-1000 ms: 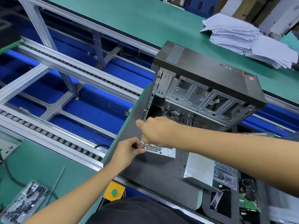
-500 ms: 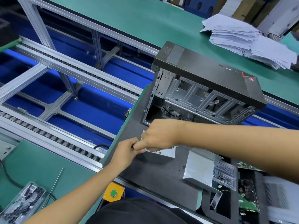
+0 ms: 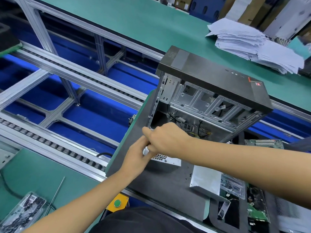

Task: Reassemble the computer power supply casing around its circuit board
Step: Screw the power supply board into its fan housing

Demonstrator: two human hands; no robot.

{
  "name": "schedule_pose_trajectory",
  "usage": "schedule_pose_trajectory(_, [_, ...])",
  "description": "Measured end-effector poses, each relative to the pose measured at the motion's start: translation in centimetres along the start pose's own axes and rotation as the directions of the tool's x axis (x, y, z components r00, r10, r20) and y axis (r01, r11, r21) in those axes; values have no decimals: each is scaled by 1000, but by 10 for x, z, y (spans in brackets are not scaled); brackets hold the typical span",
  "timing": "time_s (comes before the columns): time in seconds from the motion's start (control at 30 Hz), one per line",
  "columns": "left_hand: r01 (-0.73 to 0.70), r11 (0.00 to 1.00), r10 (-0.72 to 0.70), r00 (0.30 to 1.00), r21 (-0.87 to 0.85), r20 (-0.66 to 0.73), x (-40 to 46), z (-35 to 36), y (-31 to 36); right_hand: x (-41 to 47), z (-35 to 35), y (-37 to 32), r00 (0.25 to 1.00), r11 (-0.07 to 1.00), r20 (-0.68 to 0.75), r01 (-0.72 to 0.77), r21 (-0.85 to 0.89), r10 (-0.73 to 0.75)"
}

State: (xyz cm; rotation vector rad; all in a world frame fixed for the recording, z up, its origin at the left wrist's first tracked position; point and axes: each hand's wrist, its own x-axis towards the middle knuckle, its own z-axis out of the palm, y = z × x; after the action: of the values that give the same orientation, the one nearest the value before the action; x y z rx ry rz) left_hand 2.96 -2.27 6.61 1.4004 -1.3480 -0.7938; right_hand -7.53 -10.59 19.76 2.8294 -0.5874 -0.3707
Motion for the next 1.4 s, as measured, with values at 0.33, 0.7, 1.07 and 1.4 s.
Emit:
schedule_pose_trajectory(0.33, [-45, 971, 61, 996, 237, -61, 1, 2, 13, -7, 13, 12, 967, 969, -252, 90, 231, -30])
schedule_pose_trajectory(0.7, [-169, 822, 12, 960, 544, 280, 25, -42, 42, -19, 144, -39, 957, 632, -50, -148, 761, 285])
schedule_pose_trajectory(1.07, [-447, 444, -300, 742, 776, 599, 76, -56, 105, 0, 139, -24, 983, 810, -128, -32, 585, 131])
schedule_pose_trajectory(1.4, [-752, 278, -490, 424, 598, 762, 109, -24, 118, 3, 142, -23, 966, 803, -178, -47, 594, 188])
